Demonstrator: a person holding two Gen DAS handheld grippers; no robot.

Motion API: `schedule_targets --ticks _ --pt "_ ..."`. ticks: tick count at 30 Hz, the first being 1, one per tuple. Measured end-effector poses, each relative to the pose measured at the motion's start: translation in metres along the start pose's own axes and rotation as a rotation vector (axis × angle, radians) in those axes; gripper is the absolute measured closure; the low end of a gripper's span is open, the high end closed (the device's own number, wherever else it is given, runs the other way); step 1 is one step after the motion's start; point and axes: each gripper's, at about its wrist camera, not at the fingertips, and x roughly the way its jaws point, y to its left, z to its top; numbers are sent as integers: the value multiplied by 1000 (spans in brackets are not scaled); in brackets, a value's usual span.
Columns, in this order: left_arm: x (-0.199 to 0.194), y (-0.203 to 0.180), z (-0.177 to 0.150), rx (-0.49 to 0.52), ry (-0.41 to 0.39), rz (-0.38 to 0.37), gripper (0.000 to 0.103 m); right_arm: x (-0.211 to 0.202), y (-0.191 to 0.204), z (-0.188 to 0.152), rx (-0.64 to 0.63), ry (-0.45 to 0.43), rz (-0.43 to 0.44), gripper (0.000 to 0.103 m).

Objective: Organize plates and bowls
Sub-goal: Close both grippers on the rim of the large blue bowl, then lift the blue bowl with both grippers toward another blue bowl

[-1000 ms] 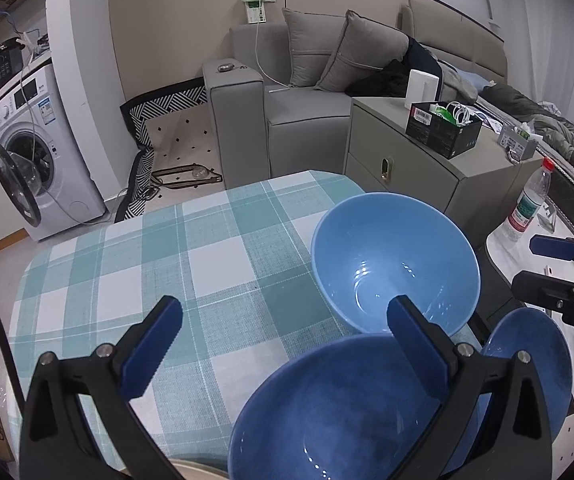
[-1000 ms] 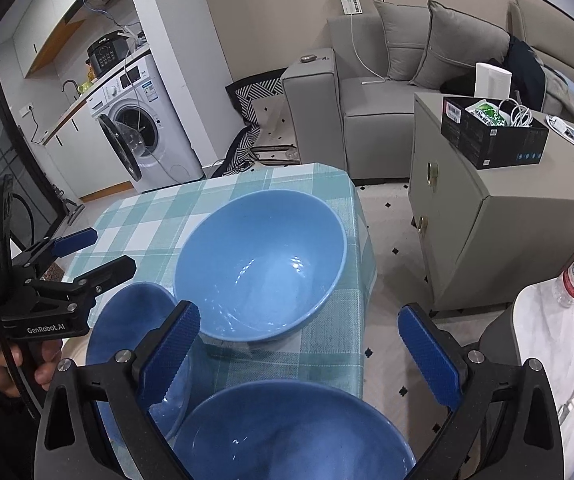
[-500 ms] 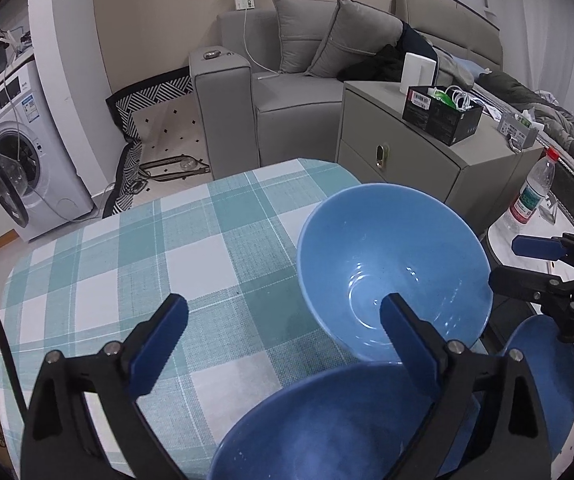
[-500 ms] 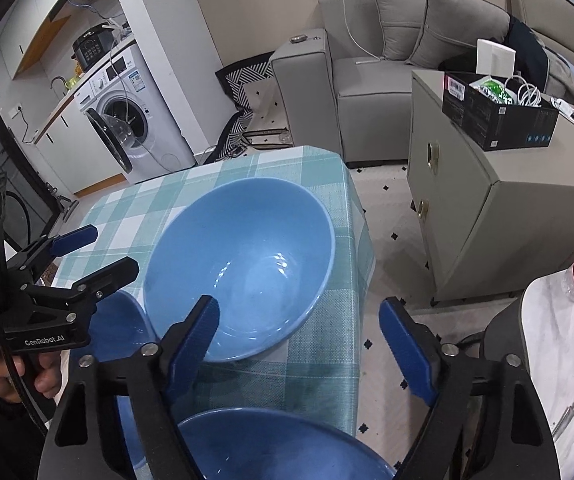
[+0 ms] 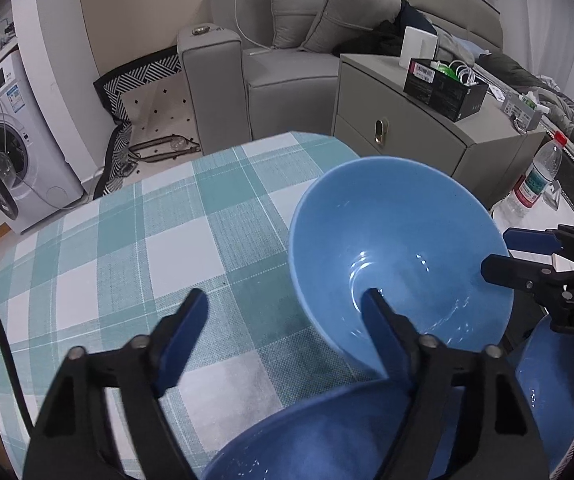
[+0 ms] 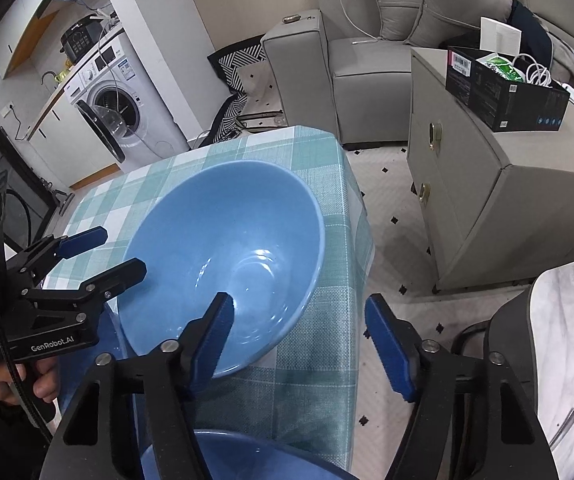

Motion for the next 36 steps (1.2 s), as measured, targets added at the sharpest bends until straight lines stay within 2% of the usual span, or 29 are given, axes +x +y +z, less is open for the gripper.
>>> schedule_targets --ticks 2,4,8,15,17,24,36 --pt "5 0 -1 -1 25 -16 38 2 2 -1 0 -1 -3 42" --pt "6 -2 -2 7 26 -20 49 4 3 -2 -5 0 3 46" --pt "6 -4 -3 15 28 -32 54 9 6 -3 -23 17 8 60" --pt "5 -7 -3 28 28 -44 65 9 10 -4 -48 15 4 67" --pt "5 -9 -3 37 27 -43 68 8 13 -4 -61 12 0 71" --pt "4 -13 -3 49 24 -55 77 7 15 -4 -74 4 -21 73" --pt "2 -16 -3 52 3 -50 78 5 17 -7 -77 -10 -41 75"
